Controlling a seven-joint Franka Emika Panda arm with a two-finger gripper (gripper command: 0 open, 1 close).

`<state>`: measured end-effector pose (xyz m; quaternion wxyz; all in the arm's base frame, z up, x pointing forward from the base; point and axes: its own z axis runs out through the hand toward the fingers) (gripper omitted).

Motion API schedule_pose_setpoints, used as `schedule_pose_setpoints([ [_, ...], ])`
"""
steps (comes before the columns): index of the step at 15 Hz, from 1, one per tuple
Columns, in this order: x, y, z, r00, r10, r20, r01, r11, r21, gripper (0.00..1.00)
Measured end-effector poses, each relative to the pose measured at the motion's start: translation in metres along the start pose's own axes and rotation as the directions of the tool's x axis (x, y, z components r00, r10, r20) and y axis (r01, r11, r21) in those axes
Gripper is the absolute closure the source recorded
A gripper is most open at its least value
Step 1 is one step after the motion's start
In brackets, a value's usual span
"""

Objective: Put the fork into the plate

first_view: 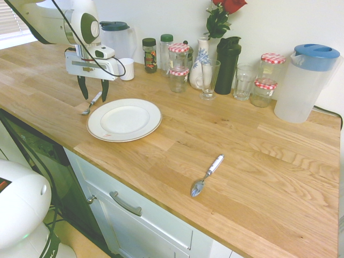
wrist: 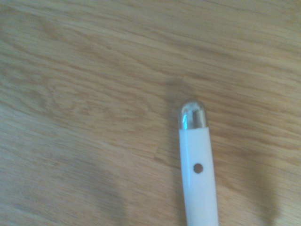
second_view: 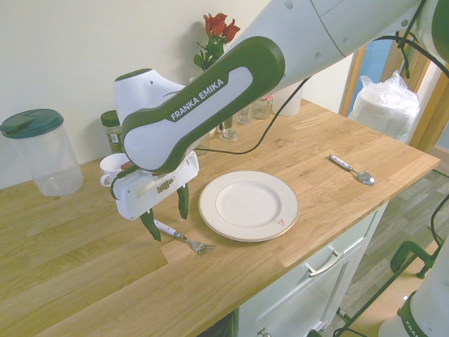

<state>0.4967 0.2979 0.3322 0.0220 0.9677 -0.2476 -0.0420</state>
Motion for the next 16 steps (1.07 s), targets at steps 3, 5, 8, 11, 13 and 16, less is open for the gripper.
schedule_pose_setpoints([
  [3,0.0013,-0.0006,0.0037,1.000,-0.001,0.002,0.001,1.000,0.001,1.00],
  [5,0.0006,-0.0011,0.0041,1.000,-0.003,0.001,0.003,1.000,0.001,1.00],
  [8,0.0014,-0.0015,0.0044,1.000,-0.002,0.000,0.002,1.000,0.004,1.00],
  [11,0.0042,-0.0001,0.0047,1.000,0.001,-0.002,-0.001,1.000,0.005,1.00],
  [13,0.0052,0.0002,0.0046,1.000,-0.001,-0.003,0.001,1.000,0.007,1.00],
  [16,0.0061,0.0001,0.0038,1.000,0.000,-0.004,0.000,1.000,0.009,1.00],
])
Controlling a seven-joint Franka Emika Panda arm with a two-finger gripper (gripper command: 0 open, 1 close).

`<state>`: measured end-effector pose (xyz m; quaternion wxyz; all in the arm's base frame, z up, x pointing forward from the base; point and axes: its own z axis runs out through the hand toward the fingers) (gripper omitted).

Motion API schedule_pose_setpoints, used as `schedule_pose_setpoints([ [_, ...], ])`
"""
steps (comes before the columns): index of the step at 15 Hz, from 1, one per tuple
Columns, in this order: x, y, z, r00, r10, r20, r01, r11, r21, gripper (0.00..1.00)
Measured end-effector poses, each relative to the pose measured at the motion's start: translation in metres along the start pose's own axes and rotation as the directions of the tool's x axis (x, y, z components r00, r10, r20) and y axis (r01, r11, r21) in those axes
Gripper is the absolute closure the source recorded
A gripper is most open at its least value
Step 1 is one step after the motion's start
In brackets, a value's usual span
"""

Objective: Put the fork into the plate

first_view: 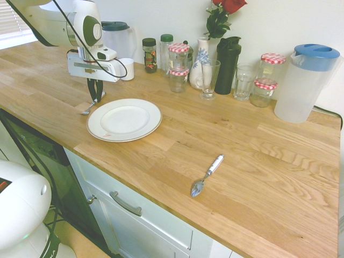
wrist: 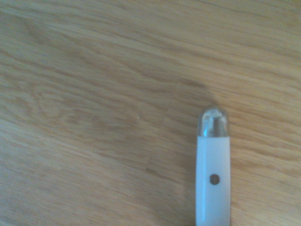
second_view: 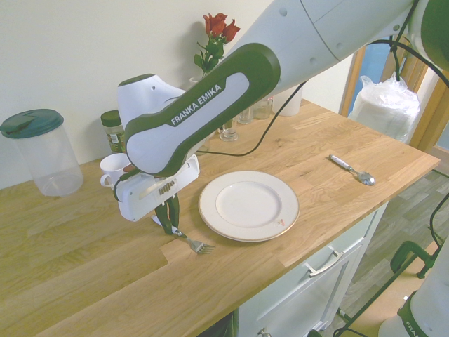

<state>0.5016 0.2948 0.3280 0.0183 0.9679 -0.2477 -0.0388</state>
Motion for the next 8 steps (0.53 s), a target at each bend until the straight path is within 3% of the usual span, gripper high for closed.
schedule_pose_setpoints([
  [8,0.0054,0.0010,-0.0071,1.000,0.007,-0.013,-0.007,1.000,0.025,1.00],
])
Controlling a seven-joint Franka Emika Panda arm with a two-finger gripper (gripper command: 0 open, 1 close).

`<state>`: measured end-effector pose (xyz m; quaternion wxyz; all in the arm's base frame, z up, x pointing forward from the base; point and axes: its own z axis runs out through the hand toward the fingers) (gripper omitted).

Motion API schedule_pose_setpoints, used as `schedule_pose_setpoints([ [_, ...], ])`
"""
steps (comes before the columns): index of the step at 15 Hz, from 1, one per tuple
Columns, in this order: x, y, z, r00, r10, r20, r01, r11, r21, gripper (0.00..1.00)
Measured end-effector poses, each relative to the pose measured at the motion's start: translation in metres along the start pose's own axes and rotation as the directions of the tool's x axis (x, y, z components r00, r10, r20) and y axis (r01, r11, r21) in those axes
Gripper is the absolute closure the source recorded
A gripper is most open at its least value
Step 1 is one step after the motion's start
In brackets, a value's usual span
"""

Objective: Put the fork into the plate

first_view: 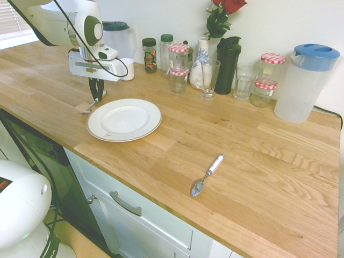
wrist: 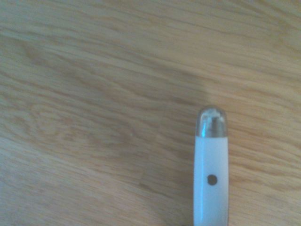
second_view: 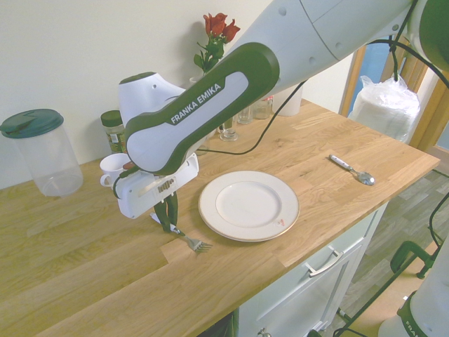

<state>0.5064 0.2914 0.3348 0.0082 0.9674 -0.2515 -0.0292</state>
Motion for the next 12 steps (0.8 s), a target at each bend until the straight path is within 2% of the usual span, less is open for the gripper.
schedule_pose_setpoints([
  [5,0.000,0.008,-0.040,1.000,0.012,-0.024,-0.011,0.998,0.057,1.00],
  [8,0.005,0.027,-0.067,0.999,0.030,-0.034,-0.027,0.996,0.082,1.00],
  [12,0.018,0.061,-0.080,0.998,0.056,-0.020,-0.053,0.992,0.112,1.00],
])
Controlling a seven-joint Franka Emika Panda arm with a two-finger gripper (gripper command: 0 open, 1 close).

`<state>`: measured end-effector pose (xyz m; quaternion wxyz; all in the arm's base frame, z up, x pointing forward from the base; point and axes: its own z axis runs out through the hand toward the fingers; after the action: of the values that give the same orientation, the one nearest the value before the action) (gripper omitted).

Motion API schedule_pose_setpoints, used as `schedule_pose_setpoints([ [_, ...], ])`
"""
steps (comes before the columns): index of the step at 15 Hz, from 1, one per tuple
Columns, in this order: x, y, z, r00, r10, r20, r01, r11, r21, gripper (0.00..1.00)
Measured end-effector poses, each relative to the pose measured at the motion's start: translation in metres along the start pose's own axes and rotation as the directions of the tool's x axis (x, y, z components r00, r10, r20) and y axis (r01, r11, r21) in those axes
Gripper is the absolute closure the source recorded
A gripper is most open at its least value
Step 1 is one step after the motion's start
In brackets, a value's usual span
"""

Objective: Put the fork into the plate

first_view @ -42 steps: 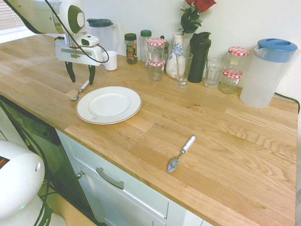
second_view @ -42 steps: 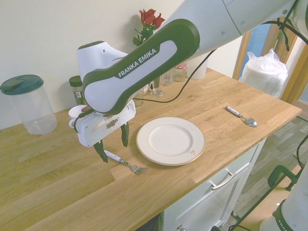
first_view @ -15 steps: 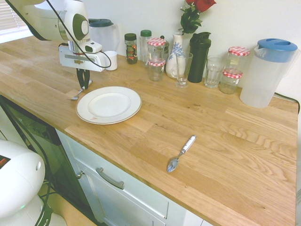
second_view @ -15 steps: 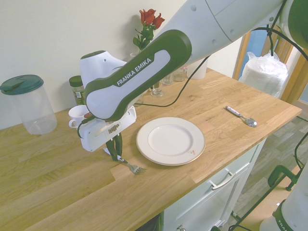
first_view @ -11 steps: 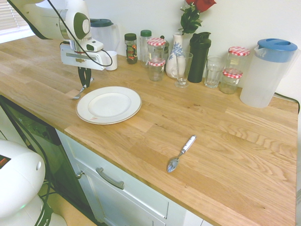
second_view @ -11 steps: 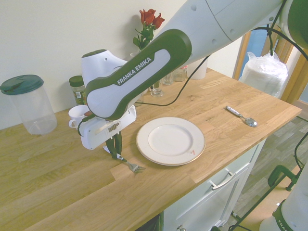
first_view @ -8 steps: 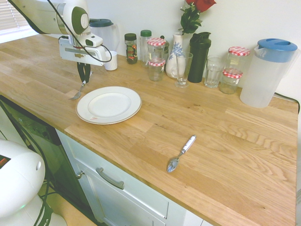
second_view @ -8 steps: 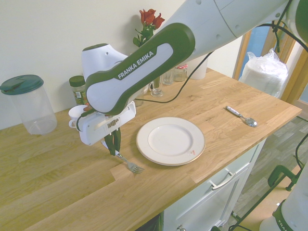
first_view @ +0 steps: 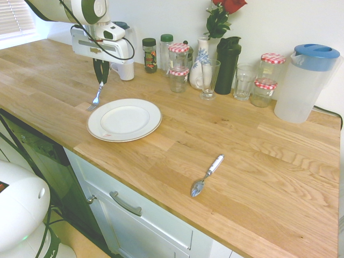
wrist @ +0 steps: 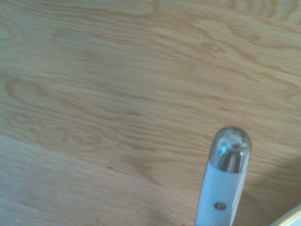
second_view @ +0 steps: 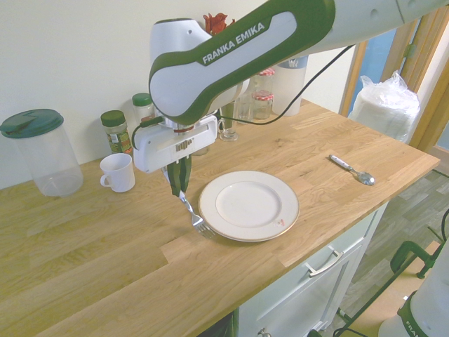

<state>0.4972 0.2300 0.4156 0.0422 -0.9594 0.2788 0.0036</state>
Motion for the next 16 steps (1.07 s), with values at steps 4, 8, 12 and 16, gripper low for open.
schedule_pose_setpoints([
  [4,0.012,0.039,-0.012,0.999,0.031,0.017,-0.031,0.999,0.034,1.00],
  [8,0.031,0.096,-0.008,0.996,0.086,0.033,-0.087,0.996,0.031,1.00],
  [12,0.040,0.132,-0.002,0.991,0.125,0.041,-0.126,0.992,0.016,1.00],
  [16,0.040,0.141,0.007,0.989,0.138,0.051,-0.138,0.990,0.001,1.00],
])
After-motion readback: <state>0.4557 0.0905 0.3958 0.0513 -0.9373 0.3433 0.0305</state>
